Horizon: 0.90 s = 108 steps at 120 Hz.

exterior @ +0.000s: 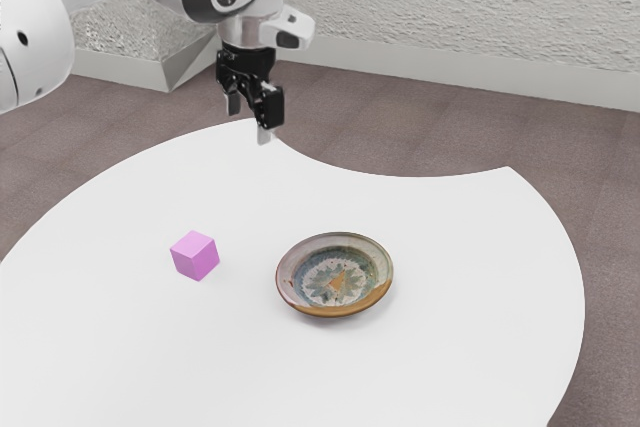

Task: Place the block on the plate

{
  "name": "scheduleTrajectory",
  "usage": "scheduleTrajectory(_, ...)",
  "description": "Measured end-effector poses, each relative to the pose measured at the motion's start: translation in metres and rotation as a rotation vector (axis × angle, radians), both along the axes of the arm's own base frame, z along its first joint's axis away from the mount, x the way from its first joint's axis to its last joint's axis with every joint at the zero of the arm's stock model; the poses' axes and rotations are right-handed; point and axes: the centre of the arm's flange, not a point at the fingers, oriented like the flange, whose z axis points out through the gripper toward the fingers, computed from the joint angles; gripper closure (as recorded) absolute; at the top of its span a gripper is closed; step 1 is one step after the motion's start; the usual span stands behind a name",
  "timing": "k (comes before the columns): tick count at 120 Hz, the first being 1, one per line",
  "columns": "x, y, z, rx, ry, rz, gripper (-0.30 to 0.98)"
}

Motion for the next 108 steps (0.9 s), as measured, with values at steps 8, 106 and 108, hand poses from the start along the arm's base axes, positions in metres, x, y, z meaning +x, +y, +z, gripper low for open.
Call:
scheduleTrajectory(8, 0.0, 0.004, -0.01, 0.01, 0.026, -0.028, 0.0)
scheduleTrajectory(106, -0.021, 0.148, -0.237, -0.093, 0.211, -0.006, 0.0)
scheduleTrajectory(108, -0.019, 0.149, -0.238, -0.102, 0.197, -0.003, 0.0)
